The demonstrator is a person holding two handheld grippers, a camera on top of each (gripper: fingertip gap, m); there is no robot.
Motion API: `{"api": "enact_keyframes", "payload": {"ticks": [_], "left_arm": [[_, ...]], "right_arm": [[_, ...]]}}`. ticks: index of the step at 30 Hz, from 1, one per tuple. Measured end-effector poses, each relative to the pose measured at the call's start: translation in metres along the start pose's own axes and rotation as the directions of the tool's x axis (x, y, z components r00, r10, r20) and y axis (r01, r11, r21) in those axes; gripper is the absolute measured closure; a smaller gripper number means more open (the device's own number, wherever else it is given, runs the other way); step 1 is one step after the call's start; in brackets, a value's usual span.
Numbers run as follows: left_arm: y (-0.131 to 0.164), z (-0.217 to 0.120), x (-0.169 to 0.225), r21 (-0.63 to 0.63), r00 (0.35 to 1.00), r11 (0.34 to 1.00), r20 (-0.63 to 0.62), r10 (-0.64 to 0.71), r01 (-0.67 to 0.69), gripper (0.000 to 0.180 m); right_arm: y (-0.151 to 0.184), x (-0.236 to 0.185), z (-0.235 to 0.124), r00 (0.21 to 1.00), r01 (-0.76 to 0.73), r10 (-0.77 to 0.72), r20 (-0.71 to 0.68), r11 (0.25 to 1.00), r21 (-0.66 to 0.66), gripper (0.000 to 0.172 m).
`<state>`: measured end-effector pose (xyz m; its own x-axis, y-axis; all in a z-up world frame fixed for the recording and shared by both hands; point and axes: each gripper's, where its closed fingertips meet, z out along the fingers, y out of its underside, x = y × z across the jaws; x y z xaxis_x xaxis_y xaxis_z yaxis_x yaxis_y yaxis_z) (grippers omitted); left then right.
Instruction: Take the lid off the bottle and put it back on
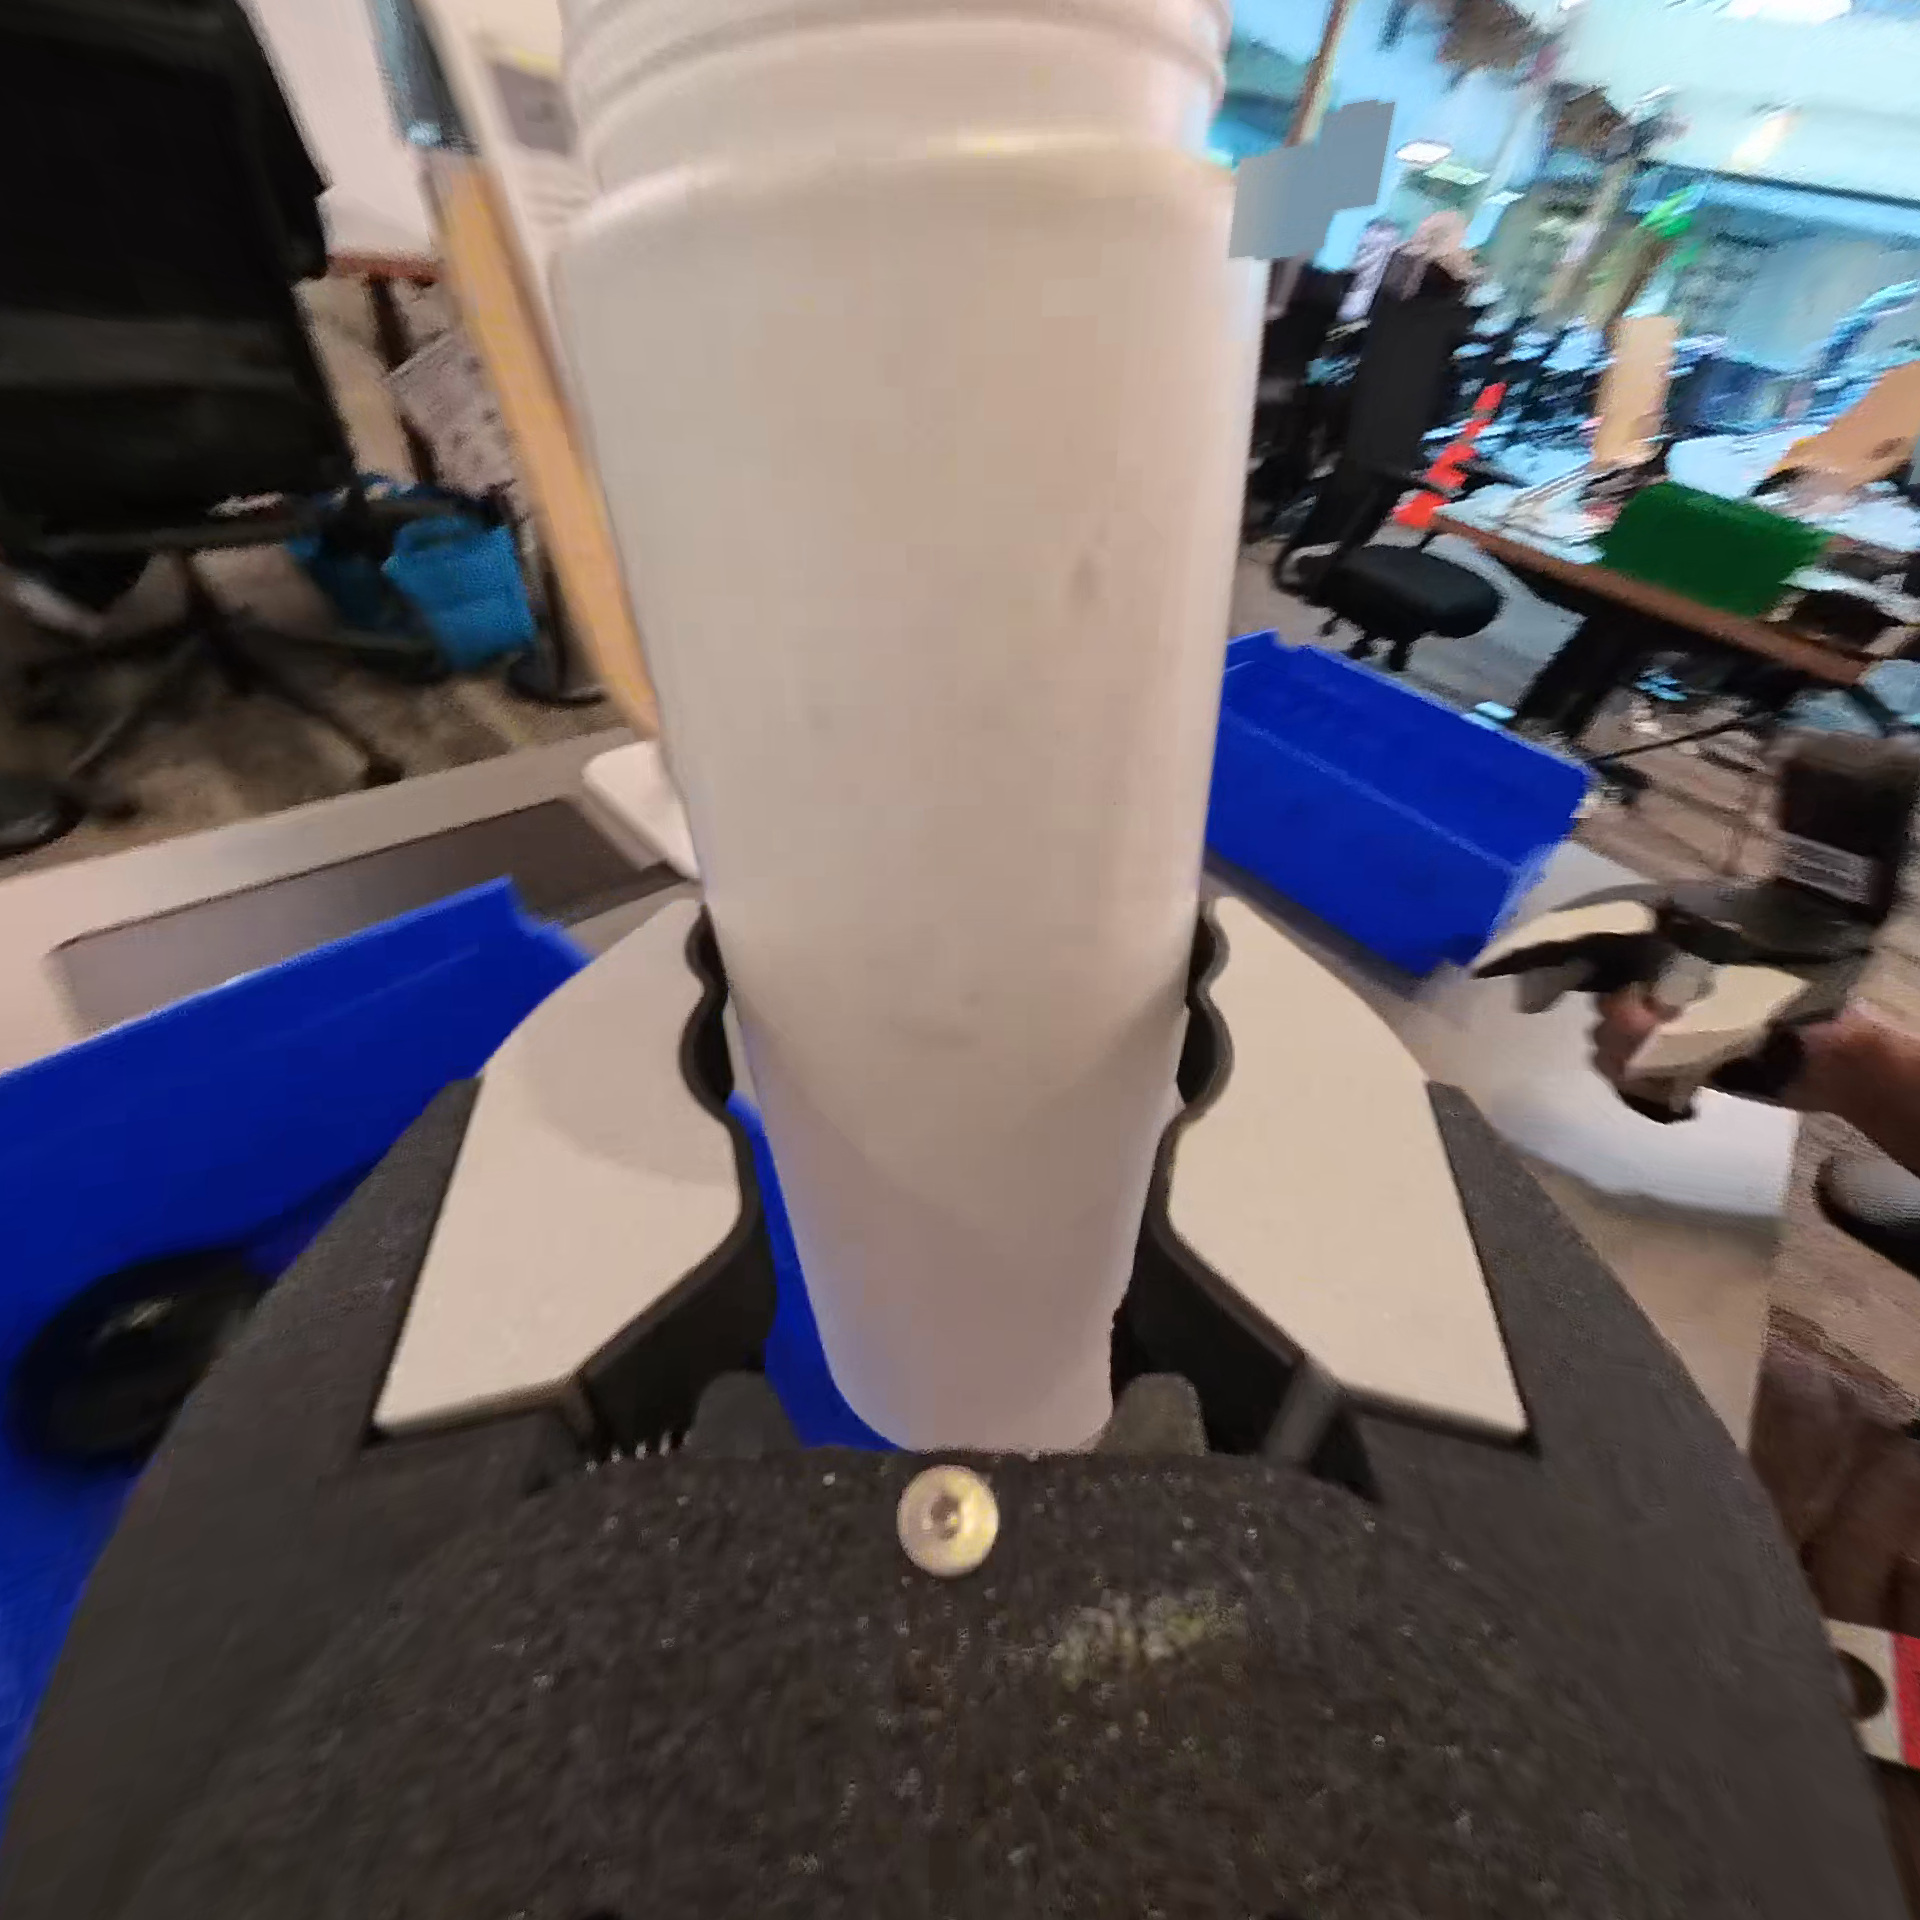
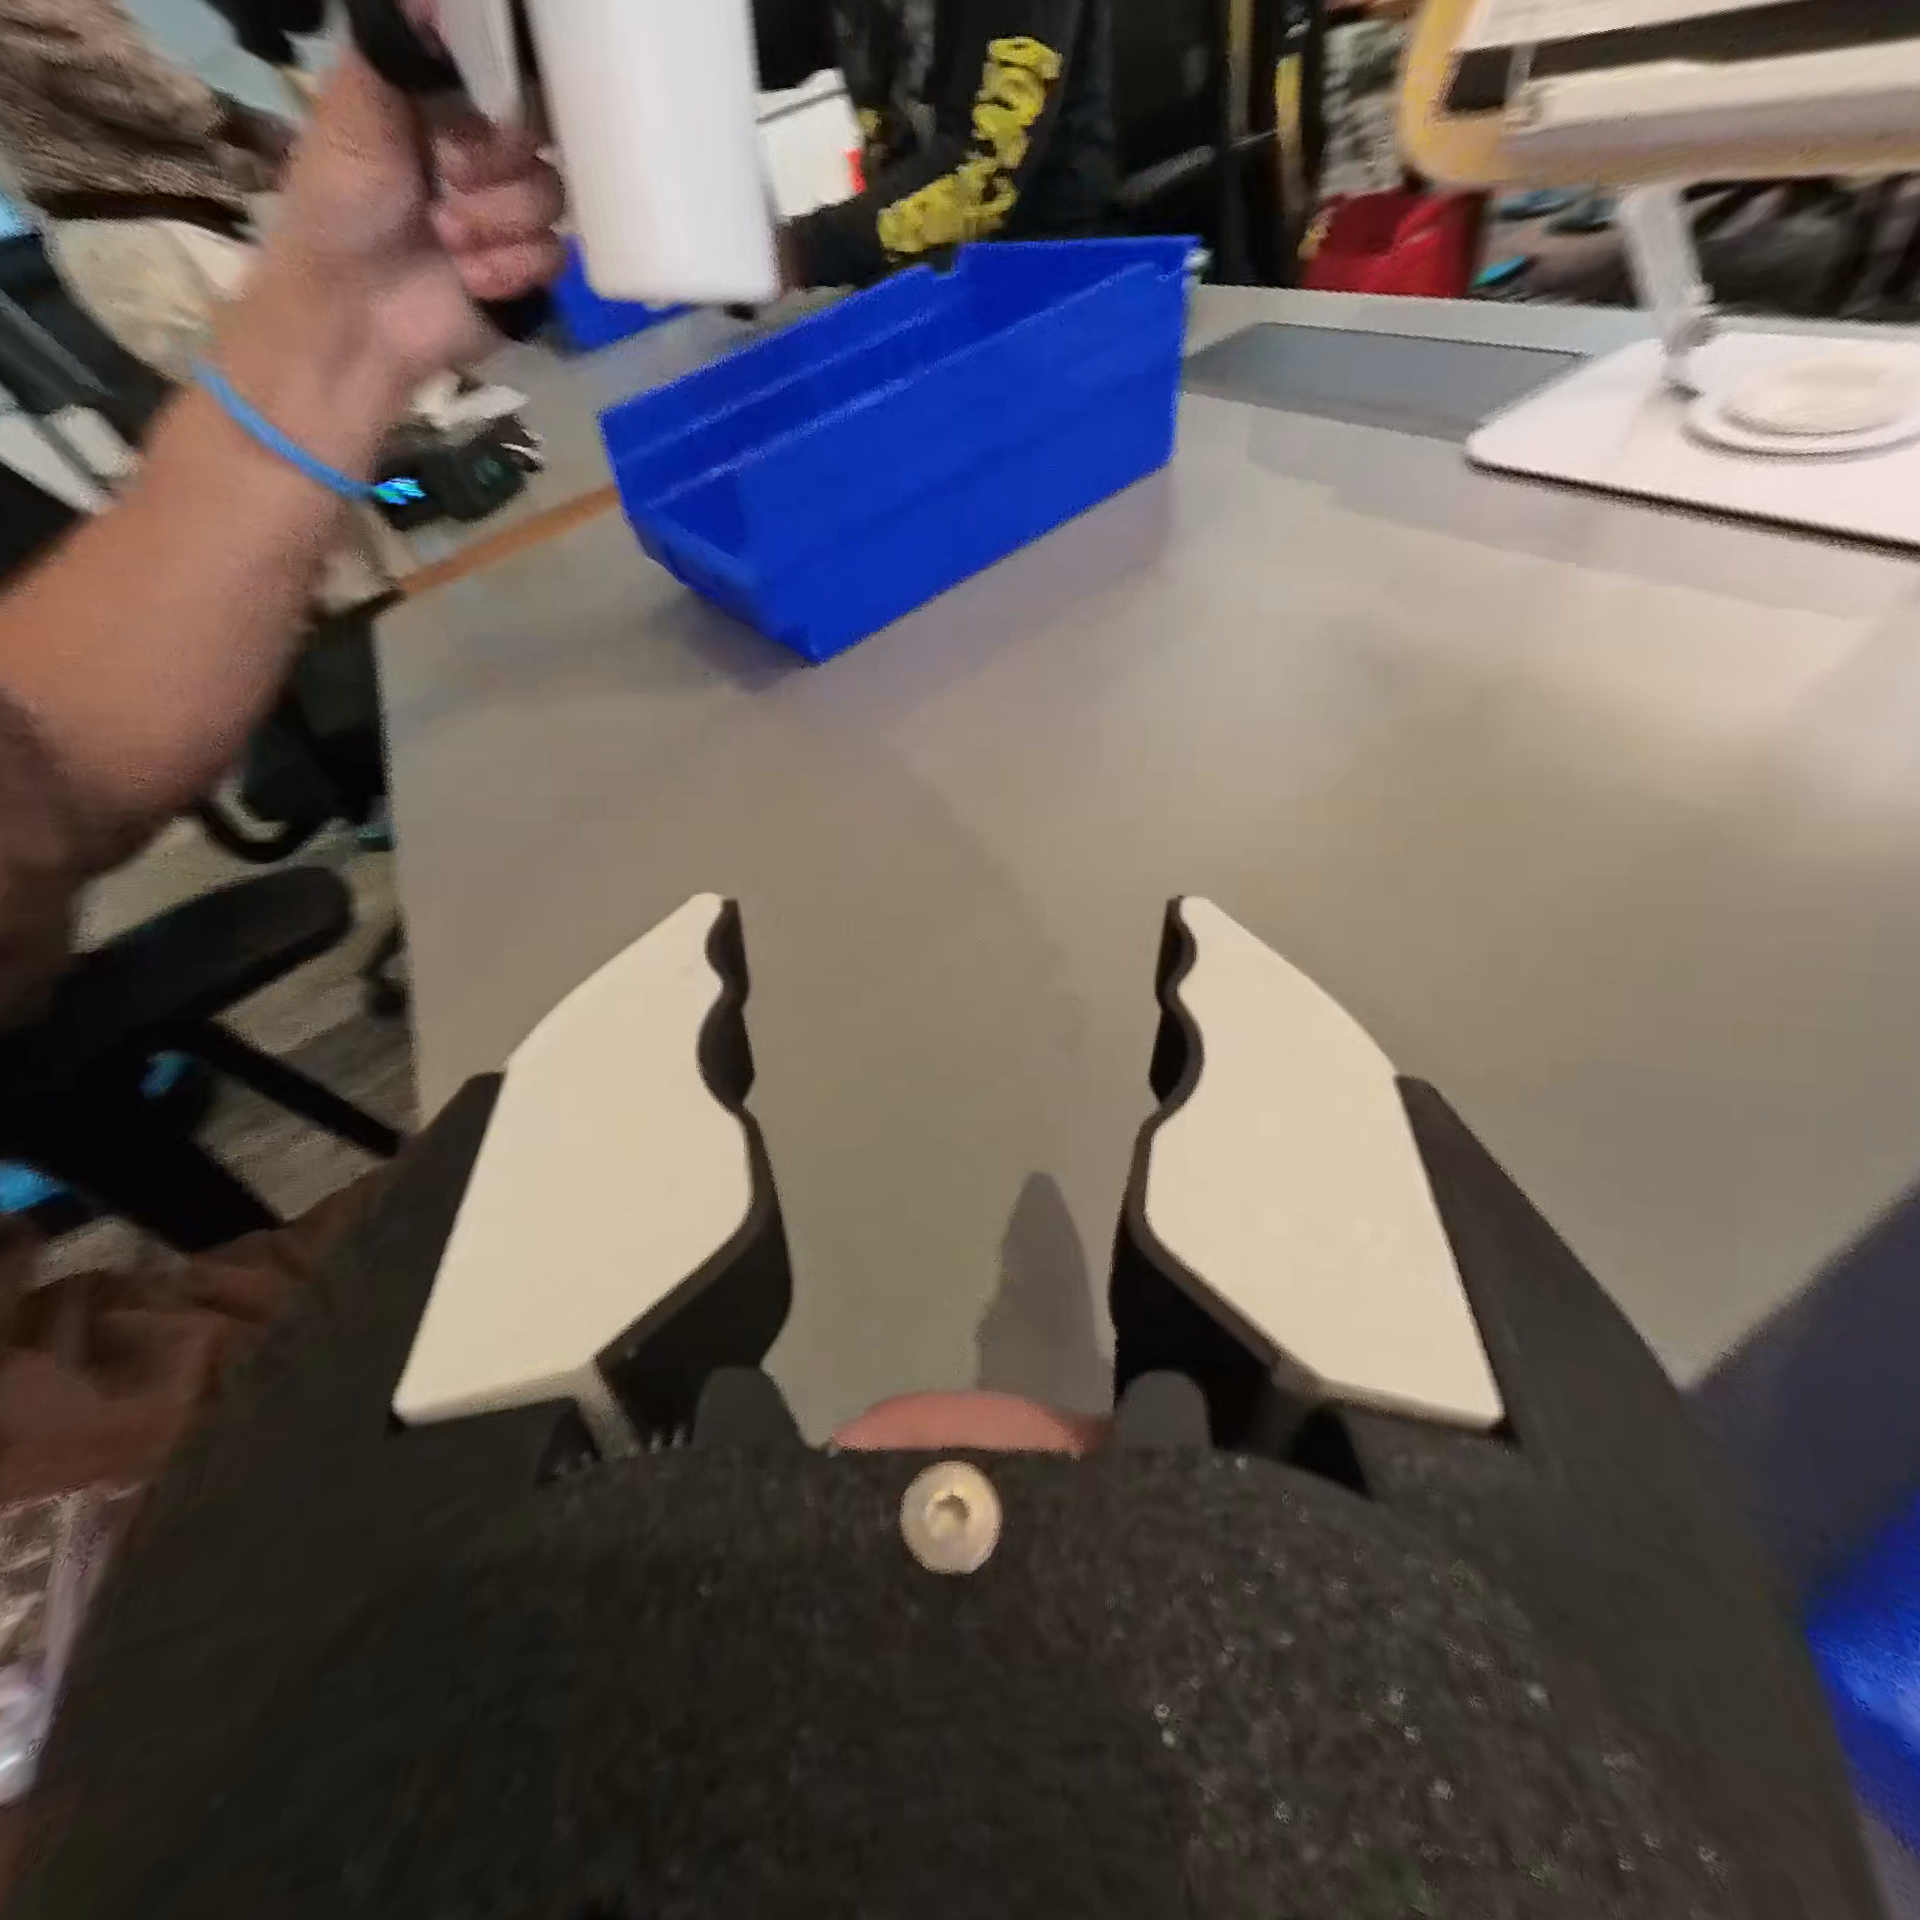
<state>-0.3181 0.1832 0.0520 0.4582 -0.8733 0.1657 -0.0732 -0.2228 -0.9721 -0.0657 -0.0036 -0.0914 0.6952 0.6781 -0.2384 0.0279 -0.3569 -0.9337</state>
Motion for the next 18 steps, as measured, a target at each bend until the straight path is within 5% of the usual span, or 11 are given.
{"api": "enact_keyframes", "payload": {"ticks": [3, 10, 18], "left_arm": [[-0.004, 0.023, 0.046, 0.095, 0.992, 0.994, -0.108, 0.067, -0.056, 0.096], [0.039, 0.090, 0.147, 0.059, 0.914, 0.996, -0.397, 0.080, -0.062, 0.096], [0.081, 0.128, 0.200, -0.010, 0.842, 0.998, -0.537, 0.048, -0.063, 0.096]], "right_arm": [[-0.022, -0.005, 0.009, 0.994, -0.029, 0.030, 0.108, 1.000, -0.009, 0.090], [-0.106, -0.016, 0.035, 0.954, -0.004, -0.013, 0.298, 0.998, 0.056, 0.078], [-0.143, -0.037, 0.070, 0.864, -0.089, 0.016, 0.503, 0.989, 0.120, 0.074]]}}
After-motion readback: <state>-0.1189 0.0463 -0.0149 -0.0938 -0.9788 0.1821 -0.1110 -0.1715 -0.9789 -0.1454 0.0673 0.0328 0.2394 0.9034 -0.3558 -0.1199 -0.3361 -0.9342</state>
